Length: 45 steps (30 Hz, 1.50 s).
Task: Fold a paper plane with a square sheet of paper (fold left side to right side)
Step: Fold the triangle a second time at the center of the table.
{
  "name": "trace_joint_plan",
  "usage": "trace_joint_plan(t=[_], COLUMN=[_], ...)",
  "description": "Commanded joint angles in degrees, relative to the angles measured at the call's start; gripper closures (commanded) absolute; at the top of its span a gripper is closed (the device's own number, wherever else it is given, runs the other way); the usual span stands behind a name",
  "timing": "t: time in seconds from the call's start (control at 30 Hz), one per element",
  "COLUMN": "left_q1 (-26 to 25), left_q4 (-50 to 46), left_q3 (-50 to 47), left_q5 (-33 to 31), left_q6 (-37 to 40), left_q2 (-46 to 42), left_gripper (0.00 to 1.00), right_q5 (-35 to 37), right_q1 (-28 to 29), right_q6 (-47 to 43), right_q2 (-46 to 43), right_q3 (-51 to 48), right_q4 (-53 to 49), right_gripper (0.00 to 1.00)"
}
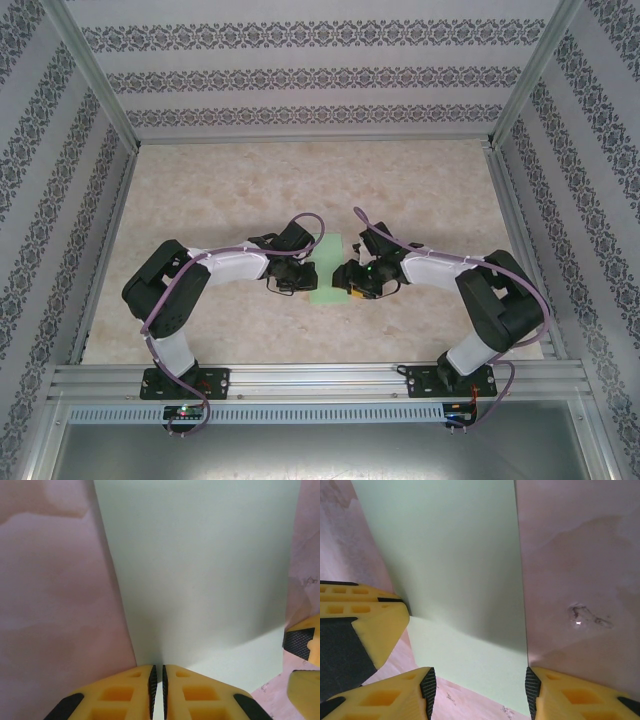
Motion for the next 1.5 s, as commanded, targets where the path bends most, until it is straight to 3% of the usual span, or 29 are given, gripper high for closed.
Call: trace_joint_plan(t=[0.0,0.4,1.47], left_q1=[-1.1,-1.2,-1.5], left_q4=[-0.2,-0.3,-0.1], left_q3=[-1.6,-1.6,-1.3], left_q5=[-1.3,-1.4,-1.6], left_q6=[-0.5,-0.5,-0.7], left_q2=[0.9,0.8,0.7], left_gripper=[0.83,0.83,0.83], right_q5=[0.3,4.6,-0.7], right_q1=[0.6,0.7,2.8], right_q6=[-0.9,-1.8,0.7], right_q2=[1.3,-1.7,1.2], right_q3=[1.4,1.9,3.8], right_q4=[-0.5,-3.8,0.8], right_gripper=[0.47,0.46,0.46])
